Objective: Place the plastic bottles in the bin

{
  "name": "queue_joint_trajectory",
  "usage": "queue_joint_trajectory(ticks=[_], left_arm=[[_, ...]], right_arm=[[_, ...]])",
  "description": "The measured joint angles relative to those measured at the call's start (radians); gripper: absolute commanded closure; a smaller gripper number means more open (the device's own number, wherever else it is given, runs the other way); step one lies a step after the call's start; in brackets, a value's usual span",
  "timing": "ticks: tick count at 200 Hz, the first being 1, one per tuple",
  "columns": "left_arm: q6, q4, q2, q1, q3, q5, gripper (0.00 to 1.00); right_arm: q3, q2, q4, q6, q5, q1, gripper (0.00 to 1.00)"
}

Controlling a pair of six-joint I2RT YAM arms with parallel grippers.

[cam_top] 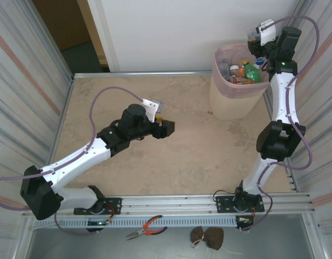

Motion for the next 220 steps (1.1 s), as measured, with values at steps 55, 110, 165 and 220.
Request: queue_joint_trajectory(ticks=[55, 110, 165, 220], left_arm=[[-0.005, -0.025, 0.010, 0.000, 0.023, -0.003, 0.28], [-0.022, -0.031, 0.041, 0.000, 0.032, -0.008, 0.28], [-0.027, -0.031, 0.045, 0.000, 0.034, -0.004, 0.28], [-0.027, -0.031, 0.042, 0.000, 0.034, 0.000, 0.28]], right_arm=[[0.011, 0.123, 0.133, -0.029, -0.154, -0.042, 0.49], [0.022, 0.172, 0.179, -0.030, -0.262, -0.044, 0.35], [-0.039, 0.127, 0.215, 0.011, -0.341, -0.044, 0.24], [-0.081, 0.041, 0.347, 0.171, -0.439, -0.045, 0.25]])
